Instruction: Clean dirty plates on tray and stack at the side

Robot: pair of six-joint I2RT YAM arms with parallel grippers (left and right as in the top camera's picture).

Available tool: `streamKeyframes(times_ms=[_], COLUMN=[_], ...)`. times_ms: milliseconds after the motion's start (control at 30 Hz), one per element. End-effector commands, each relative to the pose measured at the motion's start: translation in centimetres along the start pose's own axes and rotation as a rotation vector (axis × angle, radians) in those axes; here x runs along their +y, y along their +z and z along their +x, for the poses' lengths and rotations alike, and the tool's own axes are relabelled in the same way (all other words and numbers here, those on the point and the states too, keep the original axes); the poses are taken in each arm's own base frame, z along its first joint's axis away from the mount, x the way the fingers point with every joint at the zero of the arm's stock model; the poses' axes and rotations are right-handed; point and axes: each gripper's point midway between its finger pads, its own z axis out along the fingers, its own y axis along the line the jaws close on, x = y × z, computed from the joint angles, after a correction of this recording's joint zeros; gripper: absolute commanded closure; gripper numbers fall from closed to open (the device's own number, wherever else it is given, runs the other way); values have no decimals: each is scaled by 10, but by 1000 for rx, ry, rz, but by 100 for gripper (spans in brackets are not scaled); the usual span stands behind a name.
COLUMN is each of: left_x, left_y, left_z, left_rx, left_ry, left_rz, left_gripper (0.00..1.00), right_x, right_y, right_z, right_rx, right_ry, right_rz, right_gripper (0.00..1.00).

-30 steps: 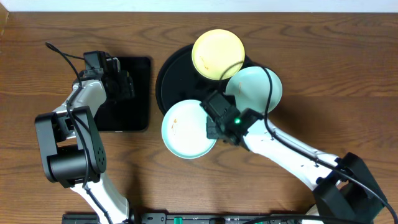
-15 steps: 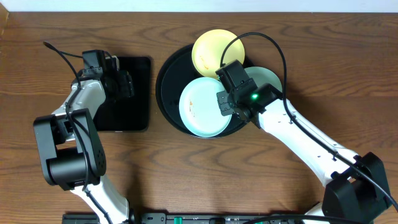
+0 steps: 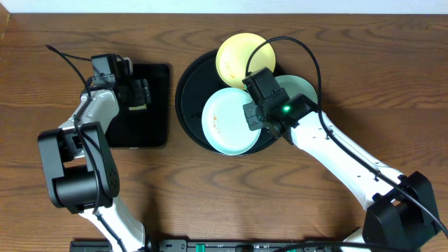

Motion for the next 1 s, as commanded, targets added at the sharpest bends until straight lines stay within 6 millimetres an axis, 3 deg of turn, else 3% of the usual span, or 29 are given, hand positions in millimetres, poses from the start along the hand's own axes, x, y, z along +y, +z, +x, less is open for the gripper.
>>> streamKeyframes(times_ms=[0, 133, 367, 567, 600, 767, 833, 967], left_x=[7, 7, 8, 9, 9, 6, 5, 1], left_y=[9, 10, 19, 23, 22, 3, -8, -43], left_z=[1, 2, 19, 20, 18, -4, -10, -18], left_rx=[4, 6, 58, 60, 51, -12, -32, -51], left_ry=[-4, -4, -9, -9, -8, -2, 0, 2], left_rz=[-29, -30, -31, -31, -31, -29, -29, -28], left_gripper=[26, 38, 37, 37, 40, 79, 89, 92], right_x=[-1, -2, -1, -1, -2, -2, -3, -6], right_y=[-2, -2, -2, -2, -2, -2, -1, -2], right_z=[-3, 3, -1, -1, -1, -3, -6, -13], right_rx=[-4, 19, 3, 4, 4, -4, -14, -32], right_ry=[-7, -13, 4, 10, 10, 13, 17, 10], right_rz=[9, 14, 7, 8, 9, 8, 7, -7], right_gripper=[99, 99, 98, 99, 99, 99, 99, 99])
